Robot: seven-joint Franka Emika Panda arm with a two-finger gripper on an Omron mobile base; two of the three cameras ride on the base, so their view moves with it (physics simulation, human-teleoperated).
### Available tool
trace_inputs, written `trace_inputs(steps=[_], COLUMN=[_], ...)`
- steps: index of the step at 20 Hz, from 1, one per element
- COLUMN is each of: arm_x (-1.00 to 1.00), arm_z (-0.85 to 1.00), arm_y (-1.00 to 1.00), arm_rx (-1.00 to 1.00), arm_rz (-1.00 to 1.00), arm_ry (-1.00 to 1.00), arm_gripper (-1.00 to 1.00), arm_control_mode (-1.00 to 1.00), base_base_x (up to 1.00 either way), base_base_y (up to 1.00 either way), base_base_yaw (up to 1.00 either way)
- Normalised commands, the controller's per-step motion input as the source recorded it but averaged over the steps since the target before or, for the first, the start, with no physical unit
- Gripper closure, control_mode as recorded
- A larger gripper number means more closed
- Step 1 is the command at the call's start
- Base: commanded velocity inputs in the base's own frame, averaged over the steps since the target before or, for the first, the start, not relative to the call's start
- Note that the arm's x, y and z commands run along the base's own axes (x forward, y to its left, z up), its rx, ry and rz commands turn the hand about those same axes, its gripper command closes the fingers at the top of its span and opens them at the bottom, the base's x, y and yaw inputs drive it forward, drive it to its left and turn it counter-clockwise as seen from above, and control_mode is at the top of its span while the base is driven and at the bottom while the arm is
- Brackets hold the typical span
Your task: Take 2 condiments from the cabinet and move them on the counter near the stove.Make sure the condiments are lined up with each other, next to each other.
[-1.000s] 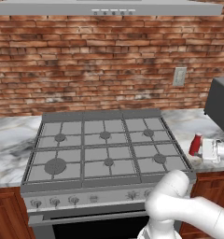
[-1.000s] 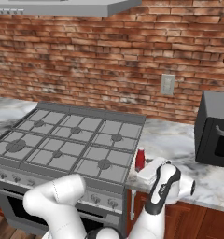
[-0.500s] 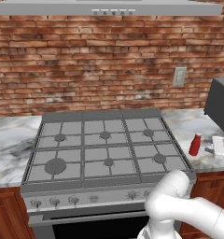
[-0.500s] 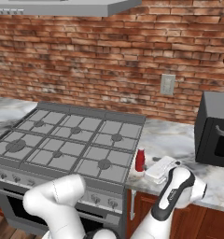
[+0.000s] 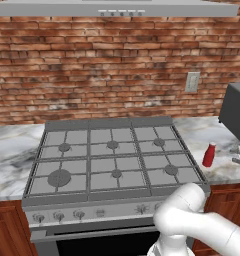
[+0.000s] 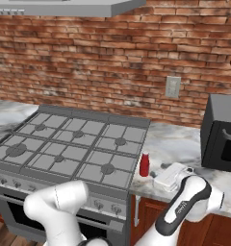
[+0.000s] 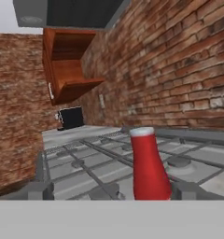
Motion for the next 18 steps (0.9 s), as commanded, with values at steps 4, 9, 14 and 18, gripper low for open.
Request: trace_inputs(steps=[4,9,14,18], arm_x=[-0.46,-0.43,-0.46,-0.30], arm_z=[0.57,0.75,0.71,0.59], arm_y=[0.00,0.00,0.14,0.50], arm_rx=[0.00,0.00,0.00,0.00], arm_rz=[0.00,-0.01,-0.08,-0.19], arm_ry=[0.10,0.12,0.10,0.06], arm_gripper=[-1.00,-1.00,-1.00,-1.00], arm_control_mode=[-1.00,-1.00,-1.00,-1.00], base_base_x=[0.00,0.00,0.00,0.00], base_base_y=[0.00,0.00,0.00,0.00], base_base_yaw=[0.00,0.00,0.00,0.00])
